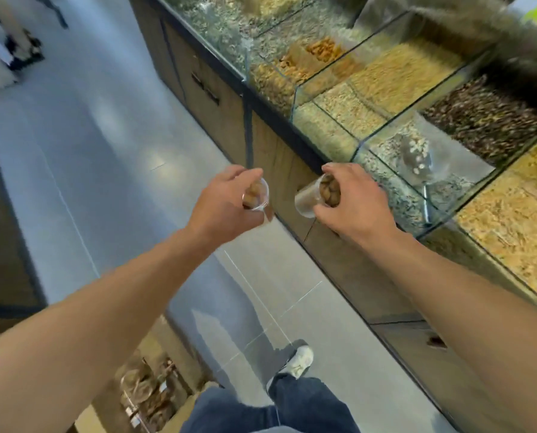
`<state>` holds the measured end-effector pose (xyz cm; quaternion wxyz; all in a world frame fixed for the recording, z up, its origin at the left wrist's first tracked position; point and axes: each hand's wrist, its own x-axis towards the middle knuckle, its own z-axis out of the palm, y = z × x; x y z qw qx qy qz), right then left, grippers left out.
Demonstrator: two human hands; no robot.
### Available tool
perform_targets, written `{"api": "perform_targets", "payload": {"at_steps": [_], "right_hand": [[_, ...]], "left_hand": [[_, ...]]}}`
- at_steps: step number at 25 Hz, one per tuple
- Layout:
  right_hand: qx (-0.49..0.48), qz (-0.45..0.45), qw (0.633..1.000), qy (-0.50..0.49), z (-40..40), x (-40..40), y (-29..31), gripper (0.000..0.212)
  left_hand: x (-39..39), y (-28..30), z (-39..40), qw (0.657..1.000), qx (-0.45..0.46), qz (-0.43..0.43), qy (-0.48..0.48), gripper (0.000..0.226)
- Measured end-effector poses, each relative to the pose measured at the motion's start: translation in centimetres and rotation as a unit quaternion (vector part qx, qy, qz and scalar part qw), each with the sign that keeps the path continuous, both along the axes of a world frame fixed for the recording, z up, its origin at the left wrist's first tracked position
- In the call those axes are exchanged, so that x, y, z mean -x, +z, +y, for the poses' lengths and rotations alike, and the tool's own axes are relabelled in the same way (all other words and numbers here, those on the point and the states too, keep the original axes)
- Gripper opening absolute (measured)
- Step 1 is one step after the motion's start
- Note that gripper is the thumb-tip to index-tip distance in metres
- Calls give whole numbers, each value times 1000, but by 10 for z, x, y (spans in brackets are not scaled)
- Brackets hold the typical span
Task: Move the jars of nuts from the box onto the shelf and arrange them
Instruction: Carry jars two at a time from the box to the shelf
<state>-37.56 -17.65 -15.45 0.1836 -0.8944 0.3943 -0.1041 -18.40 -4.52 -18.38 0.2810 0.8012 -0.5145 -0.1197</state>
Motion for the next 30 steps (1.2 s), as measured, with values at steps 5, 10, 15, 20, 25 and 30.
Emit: {"api": "perform_targets", "payload": {"at_steps": [5,10,15,20,25,30], "right_hand": [[58,-42,991,-111,-56,95,56,67],[84,-33,973,-214,-103,164,79,64],[85,-9,949,-303,-161,209,89,63],[86,-11,920,-383,-228,232,99,56],[80,10,892,-445,-277,254,120,64],[121,7,856,-502,-319,290,148,64]], "left_hand": [[66,57,-100,990,40,-55,-125,70],[122,85,-191,969,75,-59,-227,68],[165,98,-290,950,90,-52,-296,70],[189,107,-400,923,89,-23,-375,72],[210,122,-500,889,100,-37,-445,72],[247,146,-579,850,131,-50,-508,73]]}}
